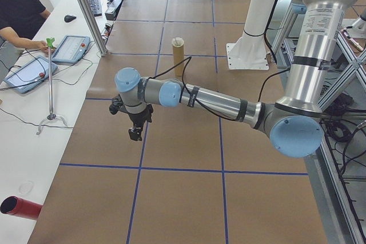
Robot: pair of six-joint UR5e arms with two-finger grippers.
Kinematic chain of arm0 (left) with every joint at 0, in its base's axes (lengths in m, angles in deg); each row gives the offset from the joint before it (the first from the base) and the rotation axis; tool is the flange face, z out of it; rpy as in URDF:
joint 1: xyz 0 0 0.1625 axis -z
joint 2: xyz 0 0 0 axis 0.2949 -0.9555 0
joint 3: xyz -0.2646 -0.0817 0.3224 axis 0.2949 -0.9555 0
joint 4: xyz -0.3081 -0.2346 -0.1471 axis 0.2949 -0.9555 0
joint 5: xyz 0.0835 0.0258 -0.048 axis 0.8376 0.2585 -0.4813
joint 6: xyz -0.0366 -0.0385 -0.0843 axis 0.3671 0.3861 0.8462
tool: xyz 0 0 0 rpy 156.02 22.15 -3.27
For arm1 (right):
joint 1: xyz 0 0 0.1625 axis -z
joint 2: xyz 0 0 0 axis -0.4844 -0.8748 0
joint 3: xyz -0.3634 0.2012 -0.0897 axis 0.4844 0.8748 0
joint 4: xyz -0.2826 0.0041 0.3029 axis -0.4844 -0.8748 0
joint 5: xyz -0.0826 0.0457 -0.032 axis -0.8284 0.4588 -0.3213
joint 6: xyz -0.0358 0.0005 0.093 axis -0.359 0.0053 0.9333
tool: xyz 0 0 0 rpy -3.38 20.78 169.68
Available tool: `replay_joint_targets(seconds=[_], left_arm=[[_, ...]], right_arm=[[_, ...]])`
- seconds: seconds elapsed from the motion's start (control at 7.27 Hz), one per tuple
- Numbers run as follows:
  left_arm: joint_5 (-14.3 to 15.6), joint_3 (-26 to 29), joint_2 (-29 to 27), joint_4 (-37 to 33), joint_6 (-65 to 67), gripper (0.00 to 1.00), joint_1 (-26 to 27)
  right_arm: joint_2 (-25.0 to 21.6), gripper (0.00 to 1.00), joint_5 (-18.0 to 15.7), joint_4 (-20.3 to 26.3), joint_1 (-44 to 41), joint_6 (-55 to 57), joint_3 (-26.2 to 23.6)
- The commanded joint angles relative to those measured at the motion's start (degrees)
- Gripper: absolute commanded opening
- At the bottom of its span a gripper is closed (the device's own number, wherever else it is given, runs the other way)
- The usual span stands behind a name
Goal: Collect badminton balls into bucket
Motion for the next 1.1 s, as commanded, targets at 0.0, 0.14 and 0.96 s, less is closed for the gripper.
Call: replay_joint_targets(seconds=[0.0, 0.14, 0.96], left_arm=[[0.2, 0.8, 3.4, 0.4, -1.5, 1.0, 3.2], [0.1, 2.4, 3.3, 0.3, -1.5, 1.0, 3.2], [0.0, 3.5, 4.0, 0.0, 6.9, 1.0, 4.1]], right_arm=[[0.0, 1.0, 0.0, 0.0, 0.0, 0.0, 0.0], [0.0, 1.0, 0.0, 0.0, 0.0, 0.0, 0.0], [0.0, 1.0, 0.0, 0.0, 0.0, 0.0, 0.0]])
